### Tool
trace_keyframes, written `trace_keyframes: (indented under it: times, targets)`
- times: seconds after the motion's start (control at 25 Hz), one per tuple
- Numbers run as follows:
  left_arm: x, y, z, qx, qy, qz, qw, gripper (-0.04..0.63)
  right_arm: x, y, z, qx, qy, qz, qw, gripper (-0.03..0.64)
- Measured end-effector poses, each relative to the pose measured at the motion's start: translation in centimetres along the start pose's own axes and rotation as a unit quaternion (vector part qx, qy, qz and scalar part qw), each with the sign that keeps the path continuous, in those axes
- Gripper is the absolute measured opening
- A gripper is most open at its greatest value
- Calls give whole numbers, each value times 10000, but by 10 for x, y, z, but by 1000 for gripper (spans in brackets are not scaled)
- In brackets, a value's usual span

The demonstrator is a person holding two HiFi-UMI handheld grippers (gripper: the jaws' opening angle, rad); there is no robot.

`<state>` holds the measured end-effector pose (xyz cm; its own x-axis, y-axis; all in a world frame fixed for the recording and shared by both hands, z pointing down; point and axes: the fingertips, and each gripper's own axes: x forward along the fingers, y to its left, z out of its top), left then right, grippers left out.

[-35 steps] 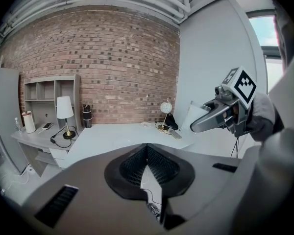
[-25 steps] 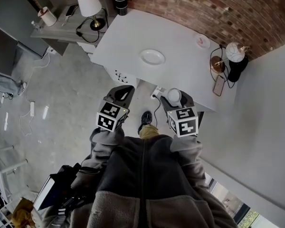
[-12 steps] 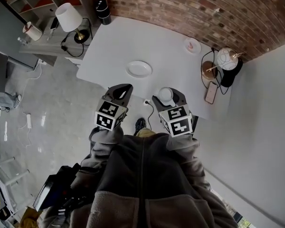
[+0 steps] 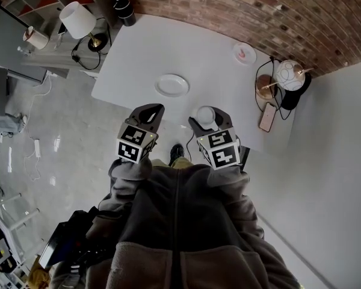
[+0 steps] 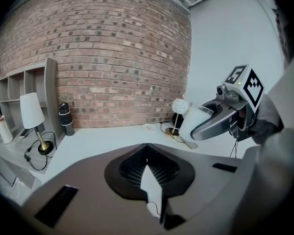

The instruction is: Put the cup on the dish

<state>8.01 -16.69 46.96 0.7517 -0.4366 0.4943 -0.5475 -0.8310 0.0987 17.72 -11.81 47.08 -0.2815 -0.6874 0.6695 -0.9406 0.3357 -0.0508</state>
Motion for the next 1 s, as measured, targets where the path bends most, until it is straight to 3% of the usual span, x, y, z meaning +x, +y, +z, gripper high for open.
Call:
trace_keyframes:
  times: [0.32,0.72,1.0]
  targets:
    - [-1,17,-13,-30,178,131,9998,6,23,0,-5,117,95,113,9998,258]
    - [11,49,-33,120,213,68,9997,5,68,3,8,-21,-30,-110,9999,258]
    - [24,74,-61,-52,394,111,9991,6,110,11,2,-98,95,-80,9999,258]
